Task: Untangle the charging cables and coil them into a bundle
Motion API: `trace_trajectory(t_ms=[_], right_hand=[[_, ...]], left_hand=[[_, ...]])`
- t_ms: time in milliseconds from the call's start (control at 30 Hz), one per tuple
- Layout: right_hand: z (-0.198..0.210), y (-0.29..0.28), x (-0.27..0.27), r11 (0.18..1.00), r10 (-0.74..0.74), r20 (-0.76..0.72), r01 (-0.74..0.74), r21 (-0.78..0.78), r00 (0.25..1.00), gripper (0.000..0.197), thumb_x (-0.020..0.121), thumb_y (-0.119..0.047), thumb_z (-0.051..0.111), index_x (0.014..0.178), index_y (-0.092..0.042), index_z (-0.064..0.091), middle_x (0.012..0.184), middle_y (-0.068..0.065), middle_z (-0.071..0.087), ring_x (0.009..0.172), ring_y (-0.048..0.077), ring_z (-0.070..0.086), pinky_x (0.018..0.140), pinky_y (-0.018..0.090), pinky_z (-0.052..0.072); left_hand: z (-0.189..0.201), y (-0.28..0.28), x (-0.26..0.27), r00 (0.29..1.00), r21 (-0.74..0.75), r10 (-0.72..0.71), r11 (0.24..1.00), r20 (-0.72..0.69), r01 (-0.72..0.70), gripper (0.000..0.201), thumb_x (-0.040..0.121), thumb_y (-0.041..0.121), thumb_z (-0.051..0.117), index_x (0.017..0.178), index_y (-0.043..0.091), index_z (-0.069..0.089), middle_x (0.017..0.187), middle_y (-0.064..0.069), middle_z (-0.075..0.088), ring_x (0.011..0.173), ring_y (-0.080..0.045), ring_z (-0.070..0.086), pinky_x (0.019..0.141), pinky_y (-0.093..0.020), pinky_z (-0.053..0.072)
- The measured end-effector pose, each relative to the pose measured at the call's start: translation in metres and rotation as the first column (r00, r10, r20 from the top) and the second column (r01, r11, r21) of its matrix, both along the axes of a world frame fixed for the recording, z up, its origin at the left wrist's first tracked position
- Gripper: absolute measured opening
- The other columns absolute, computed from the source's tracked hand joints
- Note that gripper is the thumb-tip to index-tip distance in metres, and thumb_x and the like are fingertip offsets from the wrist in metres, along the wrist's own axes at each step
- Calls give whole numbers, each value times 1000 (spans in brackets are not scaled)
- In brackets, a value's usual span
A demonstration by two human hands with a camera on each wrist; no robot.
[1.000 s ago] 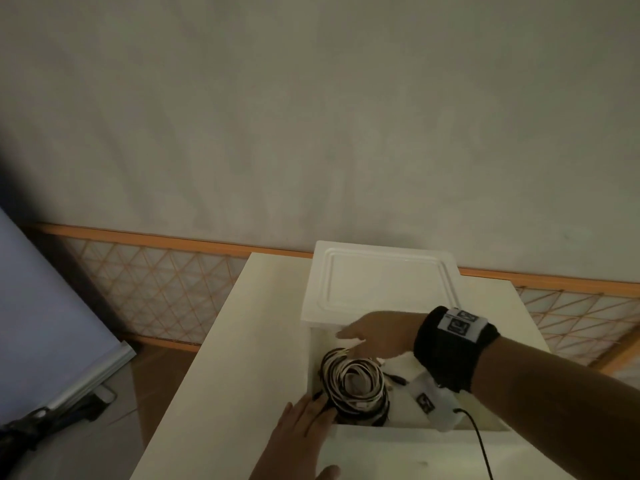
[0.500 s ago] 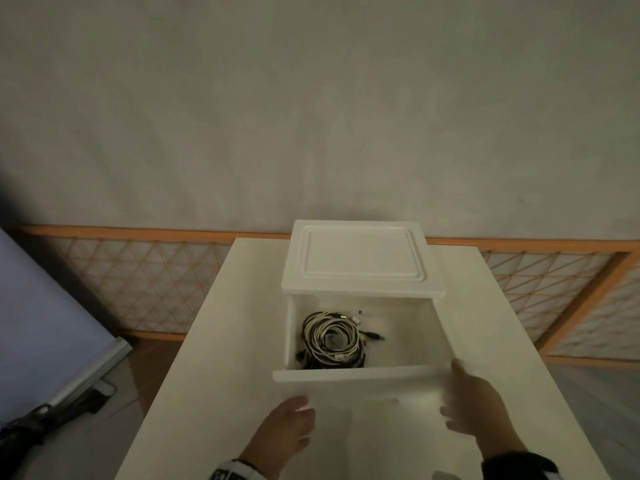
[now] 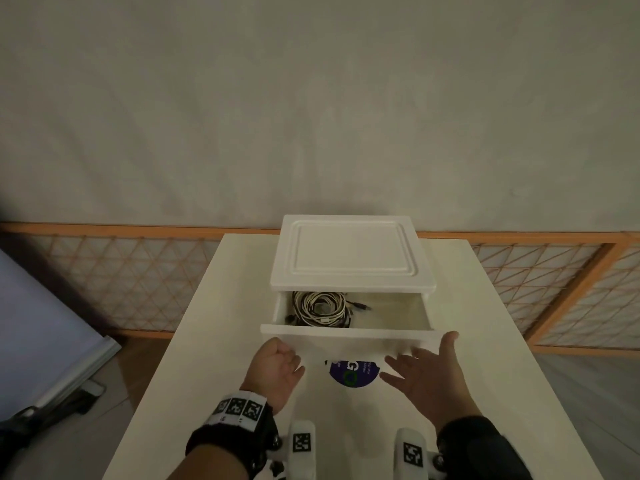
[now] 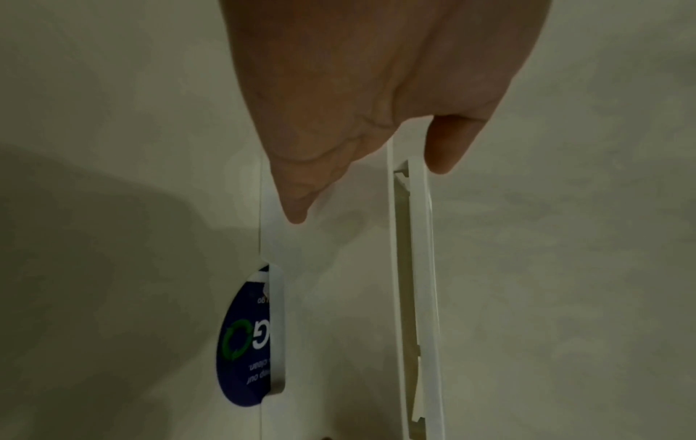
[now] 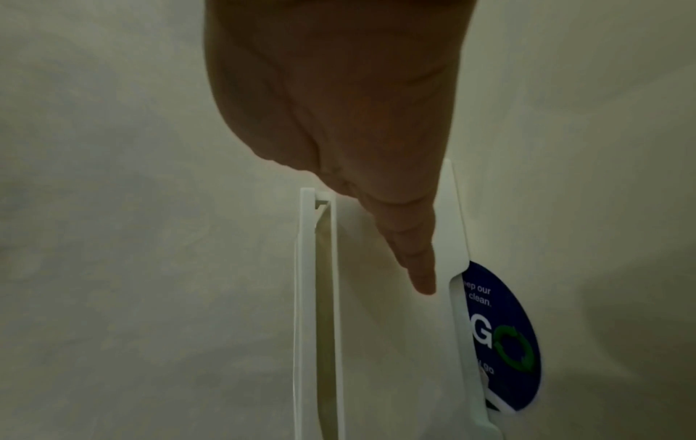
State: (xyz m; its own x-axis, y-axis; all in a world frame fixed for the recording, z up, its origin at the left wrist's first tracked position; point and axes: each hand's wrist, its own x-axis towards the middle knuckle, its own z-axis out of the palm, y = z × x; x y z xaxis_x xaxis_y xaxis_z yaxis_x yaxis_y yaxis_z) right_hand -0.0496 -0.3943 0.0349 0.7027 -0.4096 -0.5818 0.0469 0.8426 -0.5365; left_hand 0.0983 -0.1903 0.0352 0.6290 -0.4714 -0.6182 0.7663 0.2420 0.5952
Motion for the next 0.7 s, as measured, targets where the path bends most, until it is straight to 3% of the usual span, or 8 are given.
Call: trace_trajectory(t_ms=[100,200,267,367,500,567,633,700], right_hand=[[-3,-2,10,1000,23,63,-22,-5,998,114,71,-89,31,150,-8,15,151,20,27,135,35,37,98,59,40],[-4,-4,21,999,-49,84,48,12,995,104,76,-84,29,148,-9,22,150,18,29,140,34,27,111,60,23],[-5,-9,35,995,-101,107,99,19,989,99,77,-82,33,149,-16,18,154,18,22,142,37,22,110,61,22],[-2,-22,64,996,-75,69,78,-38,995,100,75,-84,34,151,-23,11,158,11,14,143,34,19,108,60,23],[3,-31,88,982,-16,-7,15,-187,1000,104,75,-85,28,152,-19,5,157,10,16,143,27,23,115,52,21],[-3,-30,92,978,-57,-15,53,-201,998,103,75,-84,30,152,-19,6,157,10,19,141,27,27,115,49,23],[-5,-23,93,967,-97,-62,80,-242,993,95,79,-80,31,151,-20,12,155,9,25,138,27,35,114,46,28],[-10,-20,90,960,-115,-103,83,-269,988,86,83,-75,33,150,-22,19,152,9,31,134,29,40,111,45,33]], left_hand=[[-4,-4,10,1000,-25,-29,999,3,30,10,63,16,49,71,14,44,74,-6,42,75,-21,44,83,-34,40],[-13,-6,23,1000,-50,-26,998,-11,25,2,76,16,43,76,15,45,82,-6,46,84,-21,46,91,-35,39],[-17,-11,33,999,-51,-32,998,5,32,8,79,18,41,83,16,48,93,-6,49,90,-19,48,92,-35,38],[-17,-31,50,999,-26,2,1000,52,-1,21,89,17,36,100,12,53,114,-3,50,115,-20,43,111,-41,25],[-26,-44,71,989,34,74,996,130,-79,35,94,18,32,117,5,54,128,-12,51,117,-25,49,115,-41,23],[-33,-39,72,991,21,15,1000,130,-18,51,98,25,23,144,6,35,151,-12,35,140,-26,30,119,-42,15],[-36,-33,68,990,16,-32,999,141,30,53,100,29,19,150,12,23,157,-8,23,146,-23,16,119,-42,11],[-39,-25,66,992,-3,-2,1000,130,2,53,100,30,22,151,17,23,157,-7,22,146,-23,15,117,-43,12]])
